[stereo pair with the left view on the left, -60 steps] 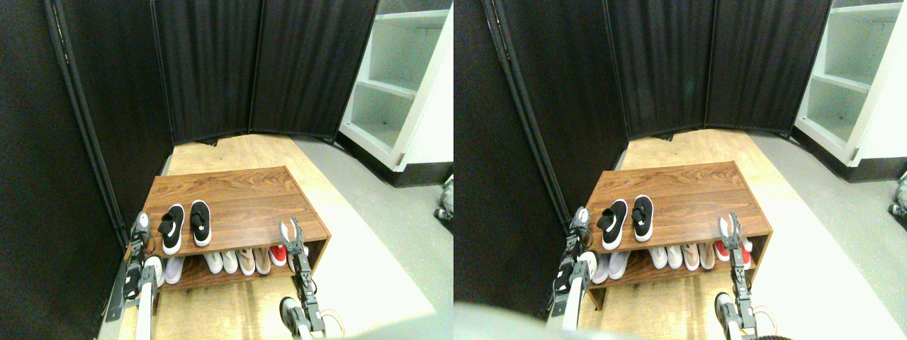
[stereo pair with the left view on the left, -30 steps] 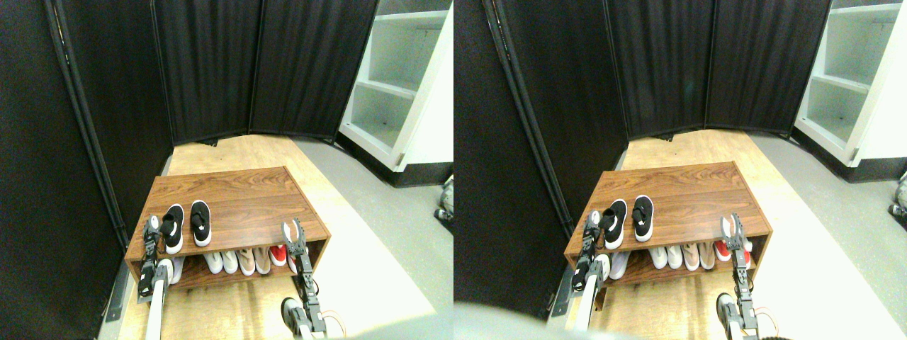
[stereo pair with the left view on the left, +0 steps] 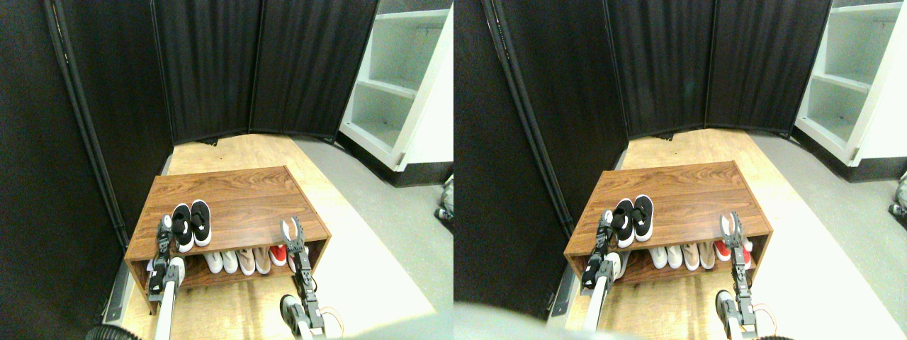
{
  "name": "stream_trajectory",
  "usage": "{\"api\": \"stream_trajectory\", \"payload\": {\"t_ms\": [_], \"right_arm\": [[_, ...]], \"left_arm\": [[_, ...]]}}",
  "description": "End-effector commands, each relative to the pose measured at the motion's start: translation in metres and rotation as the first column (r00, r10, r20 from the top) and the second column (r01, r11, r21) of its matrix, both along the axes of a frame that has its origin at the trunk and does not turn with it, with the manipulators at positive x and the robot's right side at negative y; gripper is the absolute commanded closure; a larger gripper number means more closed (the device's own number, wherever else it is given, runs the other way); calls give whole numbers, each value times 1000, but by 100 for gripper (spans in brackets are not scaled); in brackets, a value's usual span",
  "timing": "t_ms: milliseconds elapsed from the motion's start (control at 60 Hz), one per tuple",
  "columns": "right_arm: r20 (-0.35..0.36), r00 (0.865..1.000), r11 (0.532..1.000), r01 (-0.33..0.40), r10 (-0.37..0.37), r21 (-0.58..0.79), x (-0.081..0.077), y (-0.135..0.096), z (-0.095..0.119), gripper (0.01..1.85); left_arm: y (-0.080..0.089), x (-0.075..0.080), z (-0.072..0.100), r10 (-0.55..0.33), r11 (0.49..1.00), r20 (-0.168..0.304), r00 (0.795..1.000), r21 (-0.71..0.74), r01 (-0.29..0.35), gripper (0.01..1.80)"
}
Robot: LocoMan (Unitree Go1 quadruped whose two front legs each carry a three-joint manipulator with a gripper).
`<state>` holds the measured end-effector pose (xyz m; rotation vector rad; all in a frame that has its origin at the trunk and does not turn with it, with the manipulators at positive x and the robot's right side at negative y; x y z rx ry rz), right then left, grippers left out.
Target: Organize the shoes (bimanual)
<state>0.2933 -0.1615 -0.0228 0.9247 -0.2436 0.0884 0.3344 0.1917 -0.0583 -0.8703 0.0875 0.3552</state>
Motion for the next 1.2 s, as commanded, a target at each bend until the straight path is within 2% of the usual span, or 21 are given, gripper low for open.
{"api": "stream_trajectory", "payload": {"t_ms": [17,150,233,350,383,417,483,550,583,700,717,767,883,900,983,1017,1100,1200], "right_arm": [[11,1000,1000,-9,9,5,4,3,1,164],[4,1000,1000,-14,14,2,6,5,1,162],[1,1000,1000,-12,12,4,7,5,0,161],[-8,1000,1000,3,-3,-6,8,5,-1,161],[-9,1000,1000,3,-3,-2,9,5,-1,161],[-9,1000,1000,4,-4,-2,9,5,-1,161],[-7,1000,1000,9,-9,-4,10,5,-1,163],[-5,1000,1000,7,-7,2,11,5,-1,164],[-3,1000,1000,4,-4,5,13,5,-2,164],[-7,1000,1000,3,-3,-2,15,6,-1,162],[-7,1000,1000,-1,1,6,16,7,-1,163],[-10,1000,1000,-1,1,5,17,8,-1,163],[-15,1000,1000,-5,5,10,19,11,-1,162],[-15,1000,1000,-5,5,10,19,11,-1,162],[-13,1000,1000,-7,7,5,21,12,-2,161],[-14,1000,1000,-5,5,4,22,13,-2,161],[-17,1000,1000,-7,7,12,22,14,-3,162],[-23,1000,1000,-2,1,-2,21,14,-2,161]], "left_arm": [[-5,4,5,-23,999,26,999,-29,23,180],[-5,8,5,-30,999,27,999,-14,31,180],[1,11,5,-28,1000,37,999,5,28,180],[27,11,10,-19,999,93,996,40,16,180],[33,9,13,9,999,109,994,50,-14,180],[39,6,18,12,999,123,992,49,-19,180],[48,2,25,-24,998,153,988,56,15,180],[53,-7,36,-33,999,168,985,35,27,180],[55,-13,42,-53,998,190,980,25,49,180],[56,-29,53,-79,997,231,970,22,76,180],[56,-36,56,-80,997,241,967,31,75,180],[55,-46,58,-83,996,255,963,-9,88,180],[50,-71,60,-29,975,266,964,-204,85,180],[50,-71,60,-29,975,266,964,-204,85,180],[38,-91,59,33,970,269,963,-239,34,180],[35,-97,58,29,970,267,963,-240,38,180],[30,-106,55,19,965,261,965,-256,50,180],[27,-109,54,16,964,265,964,-261,56,180]]}}
